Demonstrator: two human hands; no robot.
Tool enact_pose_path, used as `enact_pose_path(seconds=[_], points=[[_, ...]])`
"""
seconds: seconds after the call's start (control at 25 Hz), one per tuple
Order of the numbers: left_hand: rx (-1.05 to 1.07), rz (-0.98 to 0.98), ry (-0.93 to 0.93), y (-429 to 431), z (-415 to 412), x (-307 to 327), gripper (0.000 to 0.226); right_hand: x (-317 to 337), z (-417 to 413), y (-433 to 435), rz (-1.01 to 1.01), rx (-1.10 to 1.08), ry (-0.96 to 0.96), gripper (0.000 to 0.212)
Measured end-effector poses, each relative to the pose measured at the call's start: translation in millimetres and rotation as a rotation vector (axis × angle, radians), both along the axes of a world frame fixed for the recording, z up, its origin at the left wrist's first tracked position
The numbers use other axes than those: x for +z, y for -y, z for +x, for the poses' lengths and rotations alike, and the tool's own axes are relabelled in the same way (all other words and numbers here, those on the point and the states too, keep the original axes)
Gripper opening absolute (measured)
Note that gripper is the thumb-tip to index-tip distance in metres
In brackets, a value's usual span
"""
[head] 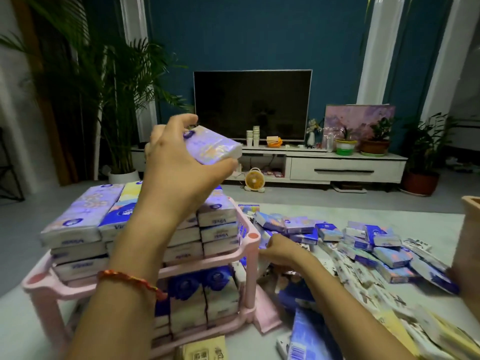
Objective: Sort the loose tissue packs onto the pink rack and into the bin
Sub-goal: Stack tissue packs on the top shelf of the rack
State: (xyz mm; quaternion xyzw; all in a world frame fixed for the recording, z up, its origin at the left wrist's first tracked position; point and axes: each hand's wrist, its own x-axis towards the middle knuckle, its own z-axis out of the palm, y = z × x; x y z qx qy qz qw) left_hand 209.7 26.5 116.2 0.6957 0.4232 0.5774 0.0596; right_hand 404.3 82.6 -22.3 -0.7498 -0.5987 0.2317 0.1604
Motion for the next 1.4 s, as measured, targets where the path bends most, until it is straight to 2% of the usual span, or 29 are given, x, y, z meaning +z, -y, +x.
enact_pose_path(seconds=[0.2,0.32,0.36,0.44,0.52,0.64,0.8,0.92,1.0,1.12,1.4], points=[[0.049,-0.101,-0.062,-19,-49,-5,0.096,5,7,-12,0.162,-0.193,-0.220,0.004],[0.069,-0.182,0.015,-29,-110,-7,0.100,54,6,1,0.528,-0.366,-0.379,0.014],[0.068,-0.213,0.057,-30,-133,-8,0.098,76,-5,8,0.644,-0.354,-0.499,0.013],[0.009,-0.273,0.150,-29,-169,-11,0.100,114,-42,24,0.731,-0.204,-0.721,0.010],[-0.093,-0.314,0.229,-30,-184,-14,0.096,138,-87,33,0.733,-0.039,-0.751,0.007],[-0.170,-0.329,0.244,-37,-176,-19,0.074,147,-147,26,0.671,0.097,-0.598,0.007],[-0.250,-0.379,0.254,-48,-166,-36,0.074,135,-191,9,0.570,0.067,-0.234,0.030],[-0.247,-0.414,0.299,-53,-167,-44,0.046,135,-190,10,0.566,0.086,0.030,0.037],[-0.178,-0.394,0.306,-54,-166,-43,0.032,137,-182,11,0.538,0.195,0.018,0.037],[-0.127,-0.406,0.313,-55,-164,-41,0.030,135,-176,14,0.466,0.359,-0.030,0.036],[-0.048,-0.368,0.368,-58,-155,-48,0.024,132,-178,12,0.537,0.371,0.044,0.036]])
